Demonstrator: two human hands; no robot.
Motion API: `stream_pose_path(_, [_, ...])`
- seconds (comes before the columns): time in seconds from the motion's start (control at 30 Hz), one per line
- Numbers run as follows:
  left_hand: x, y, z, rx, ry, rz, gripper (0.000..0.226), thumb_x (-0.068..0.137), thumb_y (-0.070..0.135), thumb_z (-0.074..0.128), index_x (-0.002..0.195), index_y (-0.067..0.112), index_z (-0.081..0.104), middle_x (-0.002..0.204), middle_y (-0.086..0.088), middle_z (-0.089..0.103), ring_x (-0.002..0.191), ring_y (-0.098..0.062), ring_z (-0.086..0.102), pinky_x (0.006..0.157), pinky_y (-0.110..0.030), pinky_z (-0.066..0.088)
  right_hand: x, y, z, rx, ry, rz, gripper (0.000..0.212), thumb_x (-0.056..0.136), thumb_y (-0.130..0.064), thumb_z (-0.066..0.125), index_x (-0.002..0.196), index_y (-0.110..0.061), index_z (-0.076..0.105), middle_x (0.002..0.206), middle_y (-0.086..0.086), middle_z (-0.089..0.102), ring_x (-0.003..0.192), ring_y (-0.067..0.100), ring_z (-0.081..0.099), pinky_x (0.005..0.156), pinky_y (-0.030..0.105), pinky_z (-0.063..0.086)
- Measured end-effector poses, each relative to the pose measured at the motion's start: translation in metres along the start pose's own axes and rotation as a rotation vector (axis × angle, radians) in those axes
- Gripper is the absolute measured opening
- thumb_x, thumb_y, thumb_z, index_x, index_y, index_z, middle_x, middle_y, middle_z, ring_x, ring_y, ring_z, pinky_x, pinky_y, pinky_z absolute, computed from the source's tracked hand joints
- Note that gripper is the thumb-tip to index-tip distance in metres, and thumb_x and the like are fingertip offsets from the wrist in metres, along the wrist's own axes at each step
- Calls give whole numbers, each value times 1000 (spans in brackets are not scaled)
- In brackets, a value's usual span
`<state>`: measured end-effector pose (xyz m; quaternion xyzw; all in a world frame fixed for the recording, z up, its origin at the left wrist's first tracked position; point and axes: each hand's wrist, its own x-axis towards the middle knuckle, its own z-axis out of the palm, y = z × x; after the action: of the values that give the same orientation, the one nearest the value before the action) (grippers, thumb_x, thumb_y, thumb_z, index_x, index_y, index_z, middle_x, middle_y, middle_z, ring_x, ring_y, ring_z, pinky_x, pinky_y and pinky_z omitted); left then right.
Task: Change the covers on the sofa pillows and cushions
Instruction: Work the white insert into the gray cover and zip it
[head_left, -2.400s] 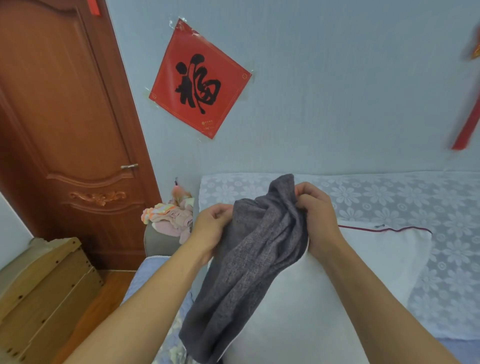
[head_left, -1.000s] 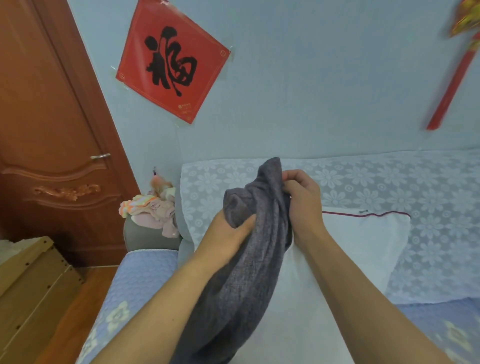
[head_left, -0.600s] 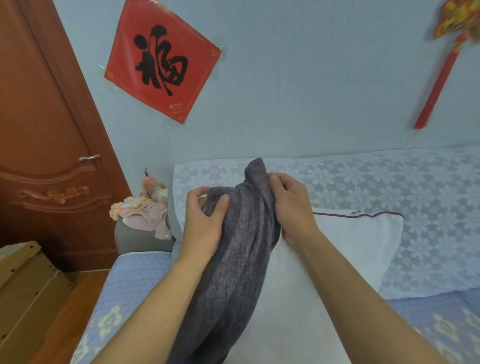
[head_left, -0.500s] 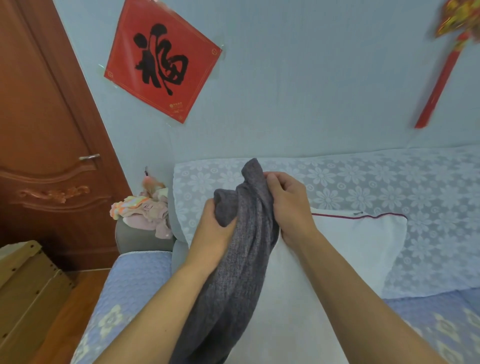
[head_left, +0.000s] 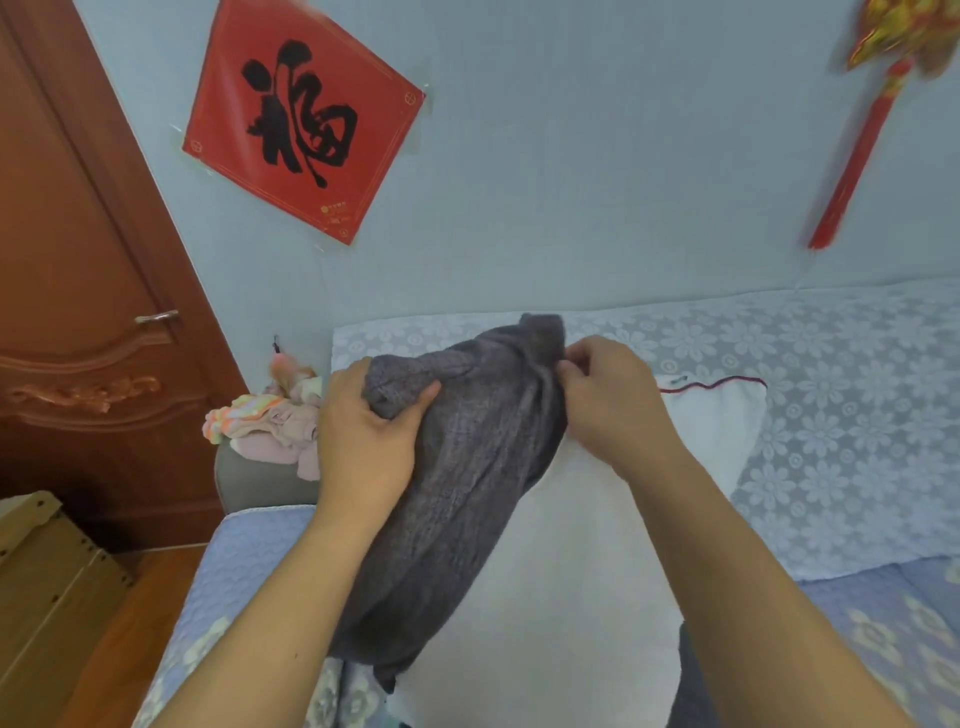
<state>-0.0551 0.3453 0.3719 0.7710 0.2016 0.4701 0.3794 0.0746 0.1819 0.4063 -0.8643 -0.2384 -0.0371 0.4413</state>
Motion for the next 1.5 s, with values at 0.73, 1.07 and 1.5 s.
stream_pose_path(0.73, [27,17,-34,-528,-113,-260,21,77,28,78,97,21,76,105,4,78,104,-19,72,96,-46,56,72,75,-65,164,-7,124,31,105,-37,45,98,-9,56,94,7,61,83,20,56,72,37,45])
stream_pose_path(1.07, [41,11,-11,188,205,-162,67,88,23,73,145,20,38,150,-10,36,141,-28,34,116,-43,31,32,17,-61,1006,-243,357,30,104,-19,49,110,5,66,103,16,75,86,20,75,65,26,60])
stream_pose_path(1.5, [-42,19,44,429,30,649,19,101,24,62,95,9,73,92,-5,61,83,-27,55,67,-47,47,-13,-1,-16,1175,-542,617,38,88,-17,72,119,6,68,110,18,68,93,26,70,86,39,59])
